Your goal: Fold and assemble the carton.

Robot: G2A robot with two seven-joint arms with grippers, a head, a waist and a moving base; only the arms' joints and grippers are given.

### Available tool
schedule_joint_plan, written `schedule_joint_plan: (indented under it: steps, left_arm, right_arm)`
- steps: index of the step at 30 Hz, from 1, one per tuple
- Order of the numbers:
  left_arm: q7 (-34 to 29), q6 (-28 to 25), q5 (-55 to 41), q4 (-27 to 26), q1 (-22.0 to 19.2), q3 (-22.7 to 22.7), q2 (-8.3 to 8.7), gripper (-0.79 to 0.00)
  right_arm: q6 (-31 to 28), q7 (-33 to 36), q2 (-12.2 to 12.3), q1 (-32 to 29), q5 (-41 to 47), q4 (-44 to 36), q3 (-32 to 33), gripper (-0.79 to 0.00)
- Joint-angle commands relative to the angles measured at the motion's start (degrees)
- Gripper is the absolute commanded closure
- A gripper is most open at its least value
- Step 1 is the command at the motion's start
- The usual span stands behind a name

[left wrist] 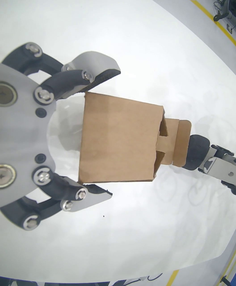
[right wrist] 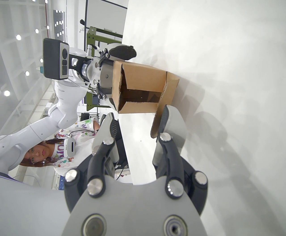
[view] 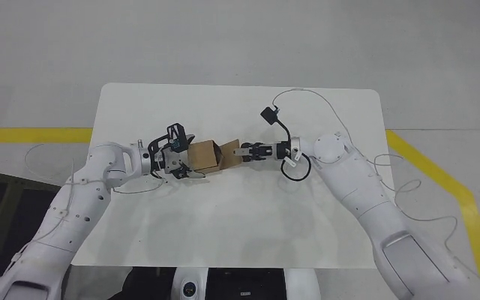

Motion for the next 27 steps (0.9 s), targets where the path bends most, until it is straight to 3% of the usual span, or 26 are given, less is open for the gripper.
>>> schedule_joint_plan:
  steps: [1,13,27]
  left_arm:
    - [-0.1,-0.3,-0.3,0.3,-0.4,0.4,-0.17,-0.785]
    - [-0.9,-0.3,-1.7,2.0,-2.6,2.9,-1.24,-0.785]
    - [-0.9,-0.7,-1.4,2.9,-3.0,2.8,-1.47,-0.785]
  right_arm:
    - [-0.3,0.4,-0.2,0.1,0.6,0.3,-0.2,-0.336]
    - [-1.8,1.8,-1.2,0.8,2.8,3.2,-0.9,-0.320]
    - [3.6,-1.5,-0.8,2.3,-6.7,3.9,-1.2,-0.342]
